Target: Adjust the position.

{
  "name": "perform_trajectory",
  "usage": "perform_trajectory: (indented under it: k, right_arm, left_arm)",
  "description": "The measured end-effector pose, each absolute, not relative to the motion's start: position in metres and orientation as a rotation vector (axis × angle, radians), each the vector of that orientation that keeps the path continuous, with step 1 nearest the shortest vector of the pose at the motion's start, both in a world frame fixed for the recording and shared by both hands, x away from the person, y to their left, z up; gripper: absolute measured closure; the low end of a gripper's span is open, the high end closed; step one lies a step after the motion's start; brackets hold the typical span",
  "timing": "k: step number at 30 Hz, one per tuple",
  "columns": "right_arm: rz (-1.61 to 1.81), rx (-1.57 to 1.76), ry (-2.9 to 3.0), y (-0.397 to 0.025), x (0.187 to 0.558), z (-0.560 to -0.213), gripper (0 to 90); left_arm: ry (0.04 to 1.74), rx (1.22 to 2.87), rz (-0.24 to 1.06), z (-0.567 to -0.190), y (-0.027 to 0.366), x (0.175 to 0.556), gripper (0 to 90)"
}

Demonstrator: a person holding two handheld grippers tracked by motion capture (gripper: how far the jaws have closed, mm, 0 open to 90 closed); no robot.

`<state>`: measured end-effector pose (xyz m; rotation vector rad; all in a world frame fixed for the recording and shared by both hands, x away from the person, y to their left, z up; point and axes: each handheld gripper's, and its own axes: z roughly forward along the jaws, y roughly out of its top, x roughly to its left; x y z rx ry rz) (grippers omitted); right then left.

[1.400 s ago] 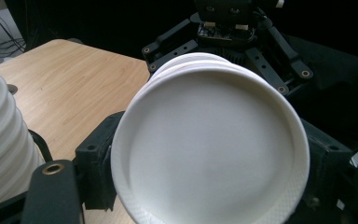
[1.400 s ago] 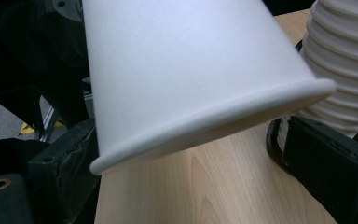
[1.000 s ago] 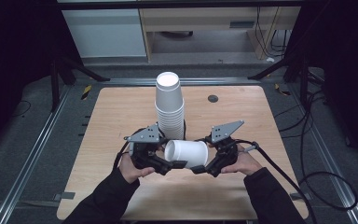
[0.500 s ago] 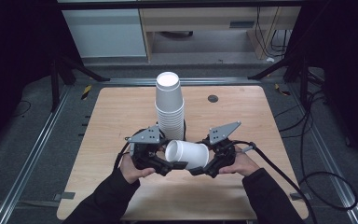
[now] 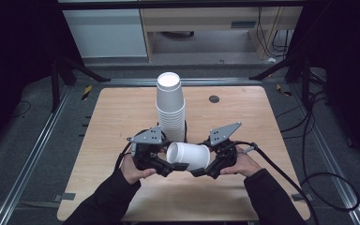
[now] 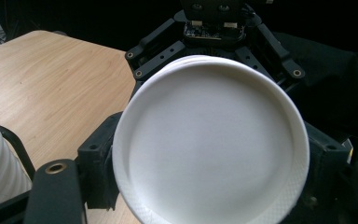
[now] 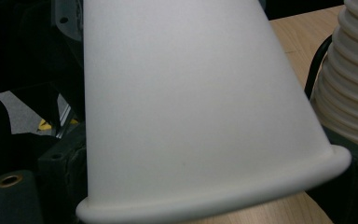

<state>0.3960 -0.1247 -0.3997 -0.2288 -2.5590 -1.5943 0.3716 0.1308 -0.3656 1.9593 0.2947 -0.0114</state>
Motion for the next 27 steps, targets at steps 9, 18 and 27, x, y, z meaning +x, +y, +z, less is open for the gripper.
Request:
perform_trajectory:
  k: [9, 18, 27]
  right_arm:
    - [-1.606, -0.250, -2.552, -0.1236, 0.3952, -0.3999, 6.2]
    - [-1.634, -0.231, -2.531, -0.1232, 0.3940, -0.3990, 5.2]
    - [-1.633, -0.199, -2.531, -0.1237, 0.3936, -0.3987, 10.3]
  left_arm:
    - [0.300, 1.951, -0.002, -0.3650, 0.1305, 0.3709, 23.4]
    - [0.284, 1.946, -0.021, -0.3652, 0.1278, 0.3693, 23.2]
    - [0.280, 1.947, -0.035, -0.3670, 0.1284, 0.3709, 23.3]
